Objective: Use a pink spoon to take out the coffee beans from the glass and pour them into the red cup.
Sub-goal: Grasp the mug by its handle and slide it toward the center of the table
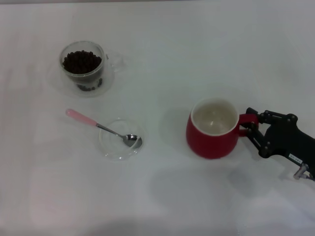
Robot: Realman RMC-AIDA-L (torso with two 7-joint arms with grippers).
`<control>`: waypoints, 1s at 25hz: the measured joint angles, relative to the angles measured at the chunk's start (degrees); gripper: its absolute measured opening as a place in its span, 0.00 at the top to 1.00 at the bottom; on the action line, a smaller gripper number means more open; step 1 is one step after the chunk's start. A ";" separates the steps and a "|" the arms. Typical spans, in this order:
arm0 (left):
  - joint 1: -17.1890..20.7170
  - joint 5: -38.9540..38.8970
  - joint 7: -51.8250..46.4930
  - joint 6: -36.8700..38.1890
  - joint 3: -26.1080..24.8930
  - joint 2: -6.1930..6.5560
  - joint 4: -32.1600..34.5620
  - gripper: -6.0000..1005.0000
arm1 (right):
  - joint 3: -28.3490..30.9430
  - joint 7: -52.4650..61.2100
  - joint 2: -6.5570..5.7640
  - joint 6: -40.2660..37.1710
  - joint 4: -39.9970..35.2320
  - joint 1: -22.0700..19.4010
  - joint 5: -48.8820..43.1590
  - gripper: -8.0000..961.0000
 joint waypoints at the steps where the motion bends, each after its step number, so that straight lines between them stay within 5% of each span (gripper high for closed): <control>1: 0.02 0.00 0.00 0.04 0.00 0.00 0.00 0.47 | -0.61 0.14 0.00 -0.19 -0.17 0.00 -0.01 0.76; 19: 0.20 0.00 0.00 0.13 0.00 0.09 0.09 0.47 | -3.84 0.22 -0.24 1.14 -1.99 -0.18 0.44 0.73; 25: 0.24 0.00 0.03 0.13 0.01 0.12 0.09 0.47 | -3.77 0.22 -0.71 1.05 -1.61 -0.58 0.46 0.47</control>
